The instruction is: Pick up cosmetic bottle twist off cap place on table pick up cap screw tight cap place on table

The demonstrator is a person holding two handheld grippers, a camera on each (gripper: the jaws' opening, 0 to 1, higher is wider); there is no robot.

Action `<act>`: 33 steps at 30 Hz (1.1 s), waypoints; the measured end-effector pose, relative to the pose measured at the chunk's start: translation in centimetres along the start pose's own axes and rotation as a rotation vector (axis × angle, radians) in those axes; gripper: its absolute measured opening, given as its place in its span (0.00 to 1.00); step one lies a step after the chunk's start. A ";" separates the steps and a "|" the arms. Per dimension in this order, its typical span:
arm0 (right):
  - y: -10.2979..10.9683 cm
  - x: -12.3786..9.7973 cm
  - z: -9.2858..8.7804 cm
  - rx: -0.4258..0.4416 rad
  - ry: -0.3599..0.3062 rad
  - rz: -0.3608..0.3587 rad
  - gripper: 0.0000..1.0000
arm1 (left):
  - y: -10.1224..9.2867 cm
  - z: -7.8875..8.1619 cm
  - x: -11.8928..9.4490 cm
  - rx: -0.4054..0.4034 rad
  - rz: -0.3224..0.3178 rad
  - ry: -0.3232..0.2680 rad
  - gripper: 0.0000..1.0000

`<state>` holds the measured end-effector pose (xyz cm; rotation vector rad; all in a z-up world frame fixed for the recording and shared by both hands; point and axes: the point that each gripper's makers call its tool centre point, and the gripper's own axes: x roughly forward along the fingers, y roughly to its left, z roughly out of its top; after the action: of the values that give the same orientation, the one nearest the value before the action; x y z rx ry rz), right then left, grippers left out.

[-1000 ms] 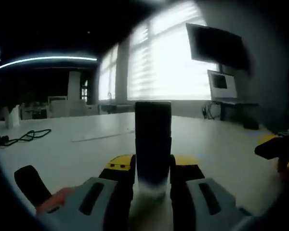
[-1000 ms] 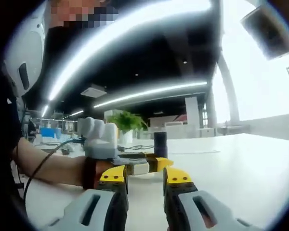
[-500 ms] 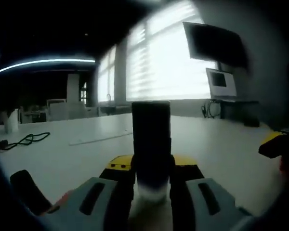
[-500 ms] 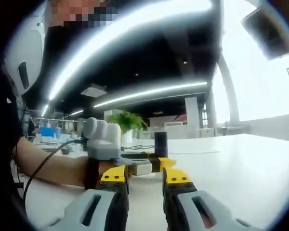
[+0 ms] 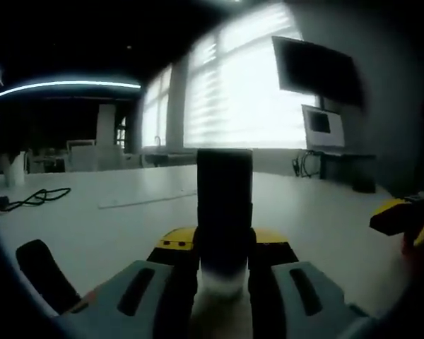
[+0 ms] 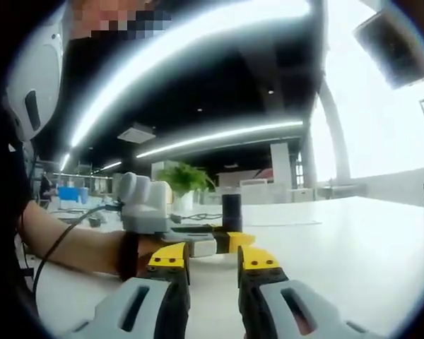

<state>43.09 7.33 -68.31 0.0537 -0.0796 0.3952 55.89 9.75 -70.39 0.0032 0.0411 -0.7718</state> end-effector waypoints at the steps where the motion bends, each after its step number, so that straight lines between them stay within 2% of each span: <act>1: 0.0 0.0 0.0 0.001 -0.001 0.000 0.20 | -0.1 0.1 -0.2 0.000 -0.008 -0.005 0.17; 11: -0.2 -0.1 0.2 0.005 -0.006 -0.006 0.19 | -0.6 1.0 -2.3 -0.018 -0.058 -0.061 0.17; 14: -0.2 -0.1 0.2 0.006 -0.008 -0.009 0.19 | -0.8 1.0 -3.4 0.001 -0.084 -0.062 0.17; 20: -0.2 0.0 0.2 0.001 -0.004 -0.010 0.19 | -1.2 1.8 -6.4 0.045 -0.130 -0.113 0.17; 23: -0.1 0.0 0.1 -0.002 -0.002 -0.011 0.19 | -1.6 1.9 -7.5 0.020 -0.158 -0.109 0.17; 27: -0.1 0.0 0.1 -0.006 0.002 -0.016 0.19 | -2.4 2.5 -9.1 -0.056 -0.226 -0.130 0.17; 29: -0.1 0.0 0.0 -0.009 0.003 -0.017 0.19 | -2.3 2.6 -9.9 -0.059 -0.236 -0.136 0.17; 33: -0.2 0.1 -0.1 -0.017 0.009 -0.021 0.19 | -2.7 2.3 -11.5 0.012 -0.256 -0.134 0.17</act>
<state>43.21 7.22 -68.40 0.0358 -0.0734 0.3732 45.92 15.80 -67.60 -0.0433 -0.0916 -1.0267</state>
